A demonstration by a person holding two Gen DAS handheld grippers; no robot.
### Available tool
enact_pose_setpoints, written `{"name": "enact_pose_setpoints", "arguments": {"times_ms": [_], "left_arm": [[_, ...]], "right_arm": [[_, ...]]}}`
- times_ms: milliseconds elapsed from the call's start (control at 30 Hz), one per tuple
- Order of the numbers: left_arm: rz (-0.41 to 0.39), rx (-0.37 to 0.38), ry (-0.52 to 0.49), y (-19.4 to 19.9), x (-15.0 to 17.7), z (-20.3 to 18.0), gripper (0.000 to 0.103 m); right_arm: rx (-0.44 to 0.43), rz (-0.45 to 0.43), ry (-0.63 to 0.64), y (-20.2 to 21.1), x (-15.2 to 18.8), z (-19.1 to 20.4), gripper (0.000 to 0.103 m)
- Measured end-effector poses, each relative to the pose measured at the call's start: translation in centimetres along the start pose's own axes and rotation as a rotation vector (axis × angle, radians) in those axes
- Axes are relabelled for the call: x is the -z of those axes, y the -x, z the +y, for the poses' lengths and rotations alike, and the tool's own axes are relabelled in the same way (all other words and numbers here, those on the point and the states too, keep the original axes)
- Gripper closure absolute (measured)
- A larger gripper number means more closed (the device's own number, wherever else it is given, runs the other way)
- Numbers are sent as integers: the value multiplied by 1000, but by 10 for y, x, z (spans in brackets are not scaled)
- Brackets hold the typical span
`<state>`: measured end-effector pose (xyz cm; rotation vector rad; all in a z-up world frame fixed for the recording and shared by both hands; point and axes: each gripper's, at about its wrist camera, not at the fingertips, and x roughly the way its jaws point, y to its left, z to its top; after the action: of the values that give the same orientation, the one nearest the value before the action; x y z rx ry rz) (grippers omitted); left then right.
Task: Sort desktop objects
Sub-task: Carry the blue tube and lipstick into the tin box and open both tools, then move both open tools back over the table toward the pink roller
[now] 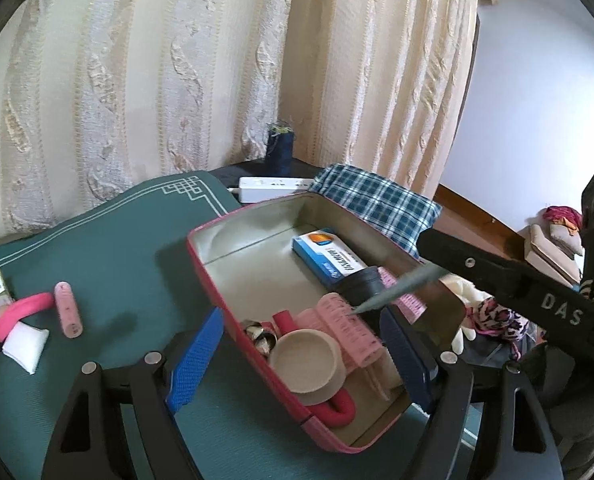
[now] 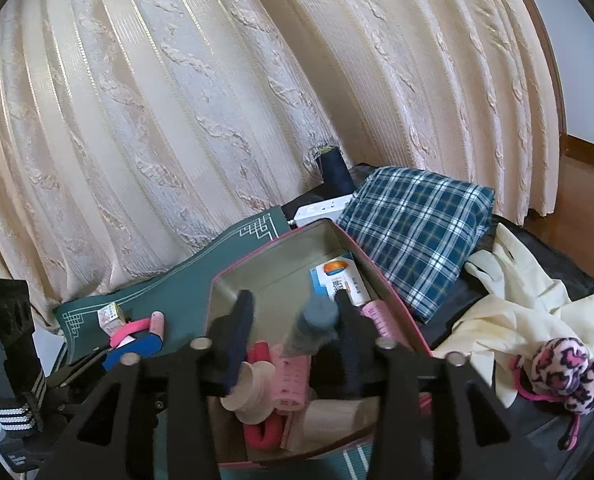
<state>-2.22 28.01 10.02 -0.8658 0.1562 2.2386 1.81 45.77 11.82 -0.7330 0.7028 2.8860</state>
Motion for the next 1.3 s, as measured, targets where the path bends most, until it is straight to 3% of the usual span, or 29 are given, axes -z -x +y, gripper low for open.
{"name": "enact_pose_setpoints", "arguments": {"times_ms": [600,1033,1300], "left_arm": [[-18,-79,93,27,16,54,20],[-27,-209,218,60,43,141,20],[-37,-310,301,85,61,203,20]], "right_arm": [[-33,19,77,-5,10,51,53],[-125,102,189,-32,37,123,53],[-172,177,262,-62,56,168,47]]}}
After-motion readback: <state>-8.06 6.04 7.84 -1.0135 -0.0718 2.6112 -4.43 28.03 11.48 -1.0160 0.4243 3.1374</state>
